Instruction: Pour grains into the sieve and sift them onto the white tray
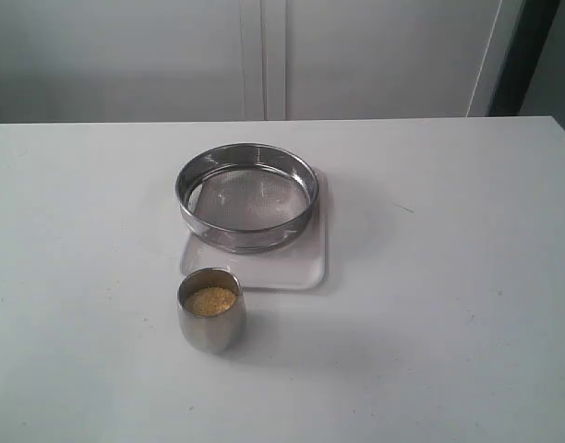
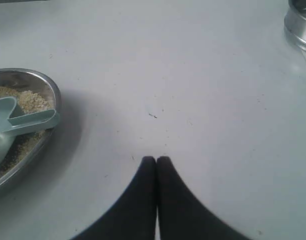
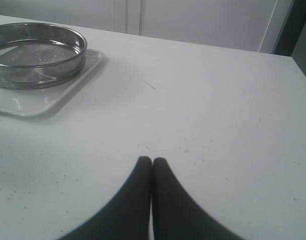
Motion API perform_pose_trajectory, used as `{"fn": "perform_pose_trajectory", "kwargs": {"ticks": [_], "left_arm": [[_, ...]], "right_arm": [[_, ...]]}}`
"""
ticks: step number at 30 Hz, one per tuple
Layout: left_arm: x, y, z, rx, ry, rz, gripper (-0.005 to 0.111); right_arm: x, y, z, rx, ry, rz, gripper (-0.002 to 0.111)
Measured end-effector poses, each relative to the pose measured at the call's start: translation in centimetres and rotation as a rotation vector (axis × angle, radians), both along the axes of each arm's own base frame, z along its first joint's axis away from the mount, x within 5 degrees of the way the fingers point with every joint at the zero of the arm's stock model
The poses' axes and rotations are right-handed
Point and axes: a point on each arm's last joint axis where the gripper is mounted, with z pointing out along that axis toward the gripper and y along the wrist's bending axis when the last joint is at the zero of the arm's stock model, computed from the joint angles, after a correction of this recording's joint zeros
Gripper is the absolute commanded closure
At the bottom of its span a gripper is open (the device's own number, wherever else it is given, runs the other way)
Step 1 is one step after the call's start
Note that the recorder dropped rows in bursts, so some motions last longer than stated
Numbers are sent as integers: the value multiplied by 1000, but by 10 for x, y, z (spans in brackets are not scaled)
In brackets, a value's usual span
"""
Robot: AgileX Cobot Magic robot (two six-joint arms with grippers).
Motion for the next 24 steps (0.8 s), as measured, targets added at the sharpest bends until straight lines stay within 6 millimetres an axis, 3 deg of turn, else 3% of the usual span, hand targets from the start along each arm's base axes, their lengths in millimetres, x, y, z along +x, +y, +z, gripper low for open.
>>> {"fn": "perform_pose_trajectory", "kwargs": {"ticks": [12,24], "left_arm": [[0,0,0,0,0,0,107],[4,0,13,-73,-149,24,107]], "right_arm": [[0,0,0,0,0,0,108],[0,0,0,10,2,-2,108]]}}
